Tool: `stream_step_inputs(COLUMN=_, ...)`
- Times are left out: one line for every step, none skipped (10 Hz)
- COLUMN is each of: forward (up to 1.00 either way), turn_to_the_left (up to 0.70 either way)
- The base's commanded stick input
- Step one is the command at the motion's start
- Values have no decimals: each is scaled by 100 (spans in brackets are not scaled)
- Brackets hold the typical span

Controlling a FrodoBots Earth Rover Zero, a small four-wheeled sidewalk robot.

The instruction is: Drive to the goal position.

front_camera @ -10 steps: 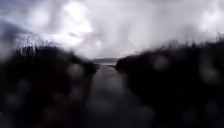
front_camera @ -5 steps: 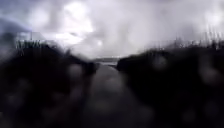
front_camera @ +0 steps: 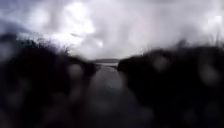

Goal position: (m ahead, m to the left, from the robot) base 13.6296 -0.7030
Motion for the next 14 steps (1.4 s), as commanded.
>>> stream_step_inputs(forward=70, turn_to_the_left=0)
stream_step_inputs(forward=70, turn_to_the_left=0)
stream_step_inputs(forward=70, turn_to_the_left=0)
stream_step_inputs(forward=70, turn_to_the_left=0)
stream_step_inputs(forward=70, turn_to_the_left=0)
stream_step_inputs(forward=70, turn_to_the_left=0)
stream_step_inputs(forward=70, turn_to_the_left=0)
stream_step_inputs(forward=70, turn_to_the_left=0)
stream_step_inputs(forward=70, turn_to_the_left=0)
stream_step_inputs(forward=70, turn_to_the_left=0)
stream_step_inputs(forward=70, turn_to_the_left=0)
stream_step_inputs(forward=70, turn_to_the_left=0)
stream_step_inputs(forward=70, turn_to_the_left=0)
stream_step_inputs(forward=70, turn_to_the_left=0)
